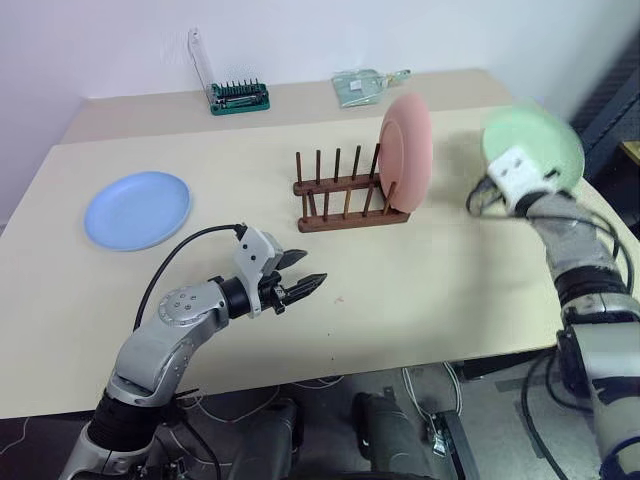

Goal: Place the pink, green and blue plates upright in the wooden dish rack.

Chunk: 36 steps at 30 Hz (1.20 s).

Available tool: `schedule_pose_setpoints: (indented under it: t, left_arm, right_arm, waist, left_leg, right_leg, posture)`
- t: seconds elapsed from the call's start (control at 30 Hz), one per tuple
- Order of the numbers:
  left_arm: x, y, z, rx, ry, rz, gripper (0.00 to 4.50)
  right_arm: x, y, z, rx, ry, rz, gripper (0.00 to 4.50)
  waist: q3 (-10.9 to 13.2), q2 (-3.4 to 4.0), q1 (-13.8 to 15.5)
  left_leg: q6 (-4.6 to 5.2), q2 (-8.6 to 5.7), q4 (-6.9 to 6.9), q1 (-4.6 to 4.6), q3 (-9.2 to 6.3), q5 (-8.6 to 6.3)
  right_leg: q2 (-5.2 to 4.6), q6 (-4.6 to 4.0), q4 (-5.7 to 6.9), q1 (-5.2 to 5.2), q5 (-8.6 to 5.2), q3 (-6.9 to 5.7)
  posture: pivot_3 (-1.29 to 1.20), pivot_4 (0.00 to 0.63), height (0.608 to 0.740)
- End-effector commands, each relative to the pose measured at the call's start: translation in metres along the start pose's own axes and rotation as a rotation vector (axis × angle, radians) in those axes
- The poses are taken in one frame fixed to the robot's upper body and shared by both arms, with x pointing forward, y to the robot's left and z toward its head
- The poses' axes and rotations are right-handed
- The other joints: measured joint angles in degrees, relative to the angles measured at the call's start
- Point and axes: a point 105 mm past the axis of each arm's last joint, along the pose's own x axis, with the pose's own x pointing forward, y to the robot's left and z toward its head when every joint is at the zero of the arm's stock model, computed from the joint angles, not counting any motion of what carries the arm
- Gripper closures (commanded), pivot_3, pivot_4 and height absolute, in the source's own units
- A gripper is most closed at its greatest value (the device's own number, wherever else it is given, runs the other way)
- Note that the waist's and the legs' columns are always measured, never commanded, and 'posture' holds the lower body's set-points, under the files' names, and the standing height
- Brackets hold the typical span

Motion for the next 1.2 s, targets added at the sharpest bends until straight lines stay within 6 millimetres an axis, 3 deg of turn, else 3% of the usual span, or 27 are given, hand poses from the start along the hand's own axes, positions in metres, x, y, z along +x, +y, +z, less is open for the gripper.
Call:
schedule_pose_setpoints:
  t: [0.03,0.1,0.2,0.27,0.33,0.4,0.5,0.77,0.9,1.2]
  left_arm:
    - [-0.002,-0.002,0.010,0.030,-0.030,-0.008,1.60]
    - [-0.001,-0.002,0.009,0.027,-0.030,-0.010,1.60]
    - [-0.001,-0.002,0.009,0.024,-0.032,-0.010,1.60]
    - [-0.001,-0.002,0.009,0.023,-0.034,-0.007,1.60]
    - [-0.001,-0.002,0.009,0.022,-0.035,-0.006,1.60]
    - [-0.001,-0.002,0.009,0.021,-0.034,-0.004,1.60]
    - [-0.002,-0.002,0.008,0.016,-0.037,0.008,1.60]
    - [-0.003,-0.003,0.007,0.011,-0.036,0.016,1.60]
    - [-0.004,-0.001,0.007,0.015,-0.036,0.022,1.60]
    - [-0.004,-0.002,0.008,0.011,-0.037,0.018,1.60]
  right_arm:
    - [-0.006,-0.040,0.115,0.236,-0.403,-0.048,4.39]
    - [-0.014,-0.034,0.151,0.452,-0.525,0.092,4.39]
    - [-0.045,0.006,0.202,0.682,-0.676,0.489,4.39]
    - [-0.063,0.033,0.219,0.806,-0.698,0.694,4.39]
    - [-0.070,0.044,0.224,0.887,-0.678,0.772,4.39]
    - [-0.065,0.060,0.222,0.998,-0.594,0.820,4.39]
    - [-0.048,0.093,0.201,1.186,-0.386,0.834,4.39]
    - [-0.031,0.111,0.169,1.346,-0.173,0.772,4.39]
    - [-0.024,0.121,0.154,1.330,-0.098,0.717,4.39]
    - [-0.013,0.123,0.133,1.335,-0.030,0.644,4.39]
  waist:
    - [0.0,0.00,0.3]
    - [0.0,-0.06,0.7]
    - [-0.1,-0.16,0.7]
    - [-0.1,-0.16,0.6]
    - [-0.1,-0.14,0.5]
    - [-0.1,-0.14,0.6]
    - [-0.1,-0.14,0.5]
    - [-0.1,-0.13,0.6]
    - [-0.1,-0.13,0.4]
    - [-0.1,-0.13,0.4]
  left_leg:
    - [0.00,0.01,-0.03,0.00,-0.05,0.00]
    - [-0.01,0.03,-0.05,-0.01,-0.18,-0.01]
    - [0.00,0.01,0.01,-0.01,-0.36,-0.02]
    - [0.01,0.00,0.03,-0.02,-0.36,-0.03]
    - [0.02,0.00,0.02,-0.02,-0.35,-0.03]
    - [0.02,0.01,0.02,-0.05,-0.34,-0.03]
    - [0.01,0.01,0.02,-0.08,-0.31,-0.03]
    - [0.01,-0.03,0.01,-0.22,-0.25,-0.02]
    - [0.02,0.00,0.00,-0.21,-0.24,-0.02]
    - [0.02,0.00,0.01,-0.20,-0.21,-0.02]
  right_leg:
    - [0.01,0.00,0.04,-0.02,0.00,-0.04]
    - [0.02,-0.01,0.04,0.00,-0.01,-0.14]
    - [-0.07,-0.02,-0.03,0.14,-0.01,-0.26]
    - [-0.17,-0.03,-0.03,0.15,-0.01,-0.25]
    - [-0.19,-0.04,-0.01,0.11,-0.01,-0.23]
    - [-0.19,-0.04,0.01,0.04,-0.01,-0.23]
    - [-0.21,-0.04,0.01,0.02,-0.01,-0.19]
    - [-0.22,-0.04,0.03,-0.16,0.00,-0.18]
    - [-0.18,-0.04,0.05,-0.17,0.01,-0.20]
    - [-0.13,-0.03,0.07,-0.17,0.01,-0.21]
  posture:
    - [0.00,0.150,0.740]
    - [0.00,0.150,0.740]
    - [0.00,0.150,0.740]
    - [0.00,0.150,0.740]
    - [0.00,0.150,0.740]
    - [0.00,0.150,0.740]
    - [0.00,0.150,0.740]
    - [0.00,0.150,0.740]
    - [0.00,0.150,0.740]
    - [0.00,0.150,0.740]
